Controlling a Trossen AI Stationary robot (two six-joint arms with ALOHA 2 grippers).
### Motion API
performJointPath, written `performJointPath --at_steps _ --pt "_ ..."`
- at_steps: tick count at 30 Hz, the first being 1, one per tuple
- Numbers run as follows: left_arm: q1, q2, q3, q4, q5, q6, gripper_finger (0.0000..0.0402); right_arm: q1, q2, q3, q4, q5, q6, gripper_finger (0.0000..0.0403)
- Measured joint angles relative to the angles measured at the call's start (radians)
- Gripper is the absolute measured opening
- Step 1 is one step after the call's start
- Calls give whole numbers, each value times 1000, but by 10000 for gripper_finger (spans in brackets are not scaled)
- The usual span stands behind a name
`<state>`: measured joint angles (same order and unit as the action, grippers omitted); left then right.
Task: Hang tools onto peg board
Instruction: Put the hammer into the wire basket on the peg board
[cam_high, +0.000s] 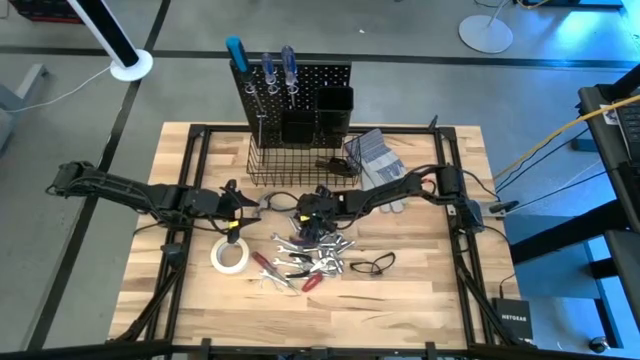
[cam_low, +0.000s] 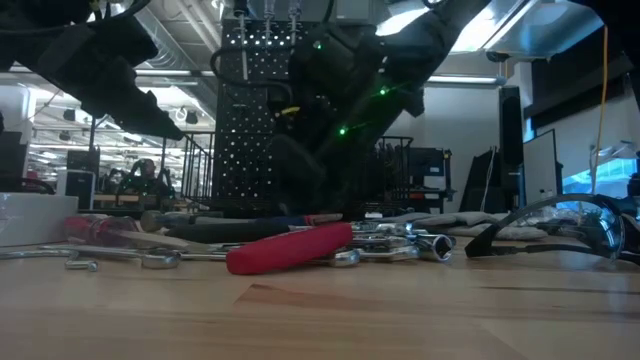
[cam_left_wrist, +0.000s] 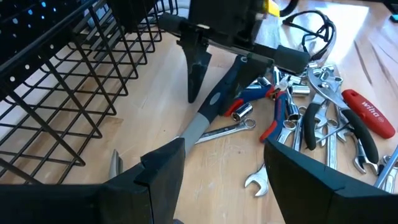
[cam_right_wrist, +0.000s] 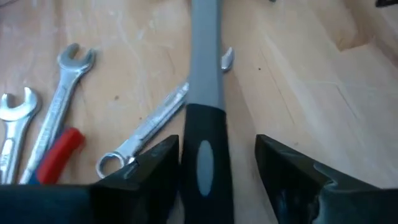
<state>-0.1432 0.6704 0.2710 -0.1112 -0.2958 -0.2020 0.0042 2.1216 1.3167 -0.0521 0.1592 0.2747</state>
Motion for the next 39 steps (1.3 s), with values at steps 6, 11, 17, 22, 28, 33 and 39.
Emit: performJointPath --at_steps 6,11,17,22,28,33,39 --pt "0 0 0 0 0 0 210 -20 6 0 -35 -37 32 170" --pt "0 0 0 0 0 0 210 -20 6 1 -47 -30 31 131" --pt "0 0 0 2 0 0 210 -19 6 1 -52 -31 35 145" --pt "0 0 0 2 0 0 210 -19 6 0 -57 -33 31 151" --pt "0 0 0 3 0 0 210 -19 6 0 -60 -30 7 123" --pt "0 0 0 3 0 0 210 -18 6 0 -59 -27 5 123" --pt "0 0 0 3 -1 0 210 -8 -10 -3 -63 -16 -23 123"
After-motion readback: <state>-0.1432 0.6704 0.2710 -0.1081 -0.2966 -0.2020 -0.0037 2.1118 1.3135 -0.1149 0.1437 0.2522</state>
